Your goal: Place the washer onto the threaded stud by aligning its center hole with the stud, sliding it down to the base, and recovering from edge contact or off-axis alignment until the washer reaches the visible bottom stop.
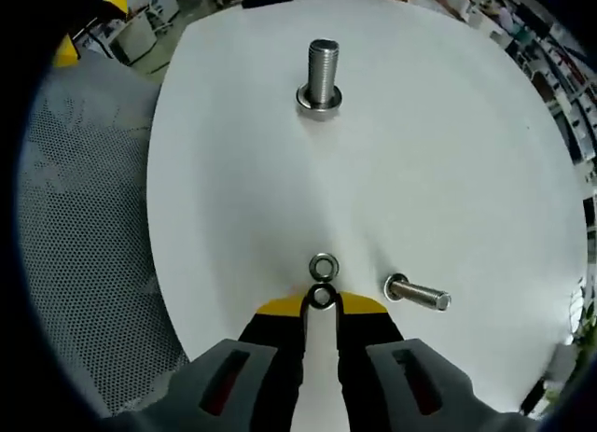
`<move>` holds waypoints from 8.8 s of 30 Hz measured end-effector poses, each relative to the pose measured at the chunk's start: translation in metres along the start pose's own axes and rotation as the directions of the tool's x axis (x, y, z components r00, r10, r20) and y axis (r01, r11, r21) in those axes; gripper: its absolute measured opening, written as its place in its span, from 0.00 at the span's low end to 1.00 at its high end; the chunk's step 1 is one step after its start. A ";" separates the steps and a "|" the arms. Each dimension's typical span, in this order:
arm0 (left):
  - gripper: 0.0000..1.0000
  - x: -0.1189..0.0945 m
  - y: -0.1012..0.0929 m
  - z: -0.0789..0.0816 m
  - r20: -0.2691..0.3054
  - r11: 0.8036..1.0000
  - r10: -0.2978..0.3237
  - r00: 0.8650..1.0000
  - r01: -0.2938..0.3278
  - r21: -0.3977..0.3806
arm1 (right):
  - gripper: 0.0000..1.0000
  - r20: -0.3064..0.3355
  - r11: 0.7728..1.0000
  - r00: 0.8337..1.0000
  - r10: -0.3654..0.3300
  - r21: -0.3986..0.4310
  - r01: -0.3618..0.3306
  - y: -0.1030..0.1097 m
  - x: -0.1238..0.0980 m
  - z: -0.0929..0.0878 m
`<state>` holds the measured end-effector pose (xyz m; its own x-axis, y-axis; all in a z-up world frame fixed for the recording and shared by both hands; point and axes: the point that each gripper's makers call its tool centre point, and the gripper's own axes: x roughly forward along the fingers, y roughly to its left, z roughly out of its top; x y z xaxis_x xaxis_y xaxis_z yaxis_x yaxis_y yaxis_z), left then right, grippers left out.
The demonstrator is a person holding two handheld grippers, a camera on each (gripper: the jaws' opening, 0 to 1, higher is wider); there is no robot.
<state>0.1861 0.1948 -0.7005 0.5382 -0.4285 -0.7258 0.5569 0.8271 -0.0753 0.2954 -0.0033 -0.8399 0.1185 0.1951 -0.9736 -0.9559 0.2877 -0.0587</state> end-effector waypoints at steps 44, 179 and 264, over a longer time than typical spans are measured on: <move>0.28 -0.001 0.003 -0.001 0.000 1.000 0.016 1.000 -0.016 -0.009 | 0.13 0.198 0.948 0.973 -0.122 0.313 0.055 -0.048 -0.042 -0.028; 0.25 -0.001 0.007 0.003 0.017 1.000 0.024 1.000 -0.024 -0.018 | 0.15 -0.031 0.998 0.998 0.052 -0.033 -0.053 -0.002 0.006 0.022; 0.25 -0.003 0.007 0.004 0.033 0.999 0.029 0.999 -0.029 -0.021 | 0.13 0.407 0.930 0.894 -0.189 0.367 0.030 -0.061 -0.087 0.044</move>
<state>0.1912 0.2005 -0.6957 0.5750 -0.4157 -0.7046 0.5281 0.8464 -0.0684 0.3551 0.0033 -0.7420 0.3962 0.5012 -0.7693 -0.7865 0.6175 -0.0027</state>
